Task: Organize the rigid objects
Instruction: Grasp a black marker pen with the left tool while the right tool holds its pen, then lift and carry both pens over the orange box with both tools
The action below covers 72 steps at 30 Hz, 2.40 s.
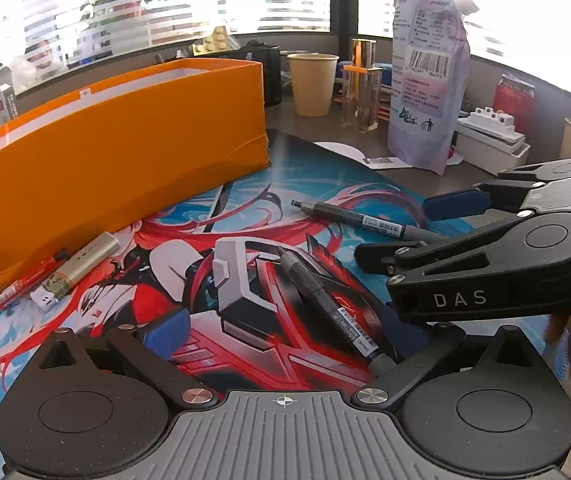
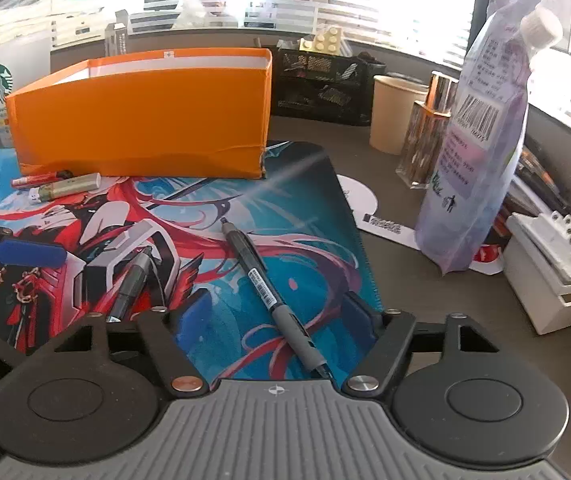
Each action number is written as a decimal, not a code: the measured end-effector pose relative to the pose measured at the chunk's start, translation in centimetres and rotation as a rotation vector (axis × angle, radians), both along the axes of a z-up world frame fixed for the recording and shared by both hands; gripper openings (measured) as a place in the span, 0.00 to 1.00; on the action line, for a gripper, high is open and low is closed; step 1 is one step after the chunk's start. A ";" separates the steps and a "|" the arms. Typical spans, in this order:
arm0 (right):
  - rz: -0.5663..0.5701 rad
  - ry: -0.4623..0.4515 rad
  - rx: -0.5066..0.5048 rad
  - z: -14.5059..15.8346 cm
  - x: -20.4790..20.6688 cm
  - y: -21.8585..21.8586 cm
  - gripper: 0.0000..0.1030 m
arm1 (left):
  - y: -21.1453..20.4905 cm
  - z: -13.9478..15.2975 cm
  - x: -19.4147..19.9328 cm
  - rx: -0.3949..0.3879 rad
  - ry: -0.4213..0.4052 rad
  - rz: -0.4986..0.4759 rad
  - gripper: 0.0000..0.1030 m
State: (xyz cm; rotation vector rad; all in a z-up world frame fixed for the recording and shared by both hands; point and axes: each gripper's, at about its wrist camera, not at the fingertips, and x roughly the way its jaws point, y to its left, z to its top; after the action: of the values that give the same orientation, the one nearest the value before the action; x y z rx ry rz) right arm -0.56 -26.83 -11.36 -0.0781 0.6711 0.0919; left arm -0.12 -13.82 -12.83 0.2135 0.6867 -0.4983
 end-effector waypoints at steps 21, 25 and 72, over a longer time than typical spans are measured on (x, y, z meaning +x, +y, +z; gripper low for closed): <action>0.008 0.005 0.030 0.2 -0.7 2.0 0.19 | 1.0 0.6 -0.7 -0.031 -0.033 -0.047 0.12; 0.029 -0.003 0.001 0.1 -0.5 3.2 0.11 | 2.4 0.6 0.0 -0.030 -0.036 0.006 0.12; 0.227 -0.024 0.056 1.3 1.7 9.7 0.09 | 15.6 1.5 -0.3 -0.032 -0.057 0.327 0.11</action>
State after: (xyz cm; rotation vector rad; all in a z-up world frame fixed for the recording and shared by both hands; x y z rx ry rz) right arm 1.13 -17.09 -10.05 -0.1013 0.6333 0.3274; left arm -0.40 1.75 -11.33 0.0824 0.6424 -0.1890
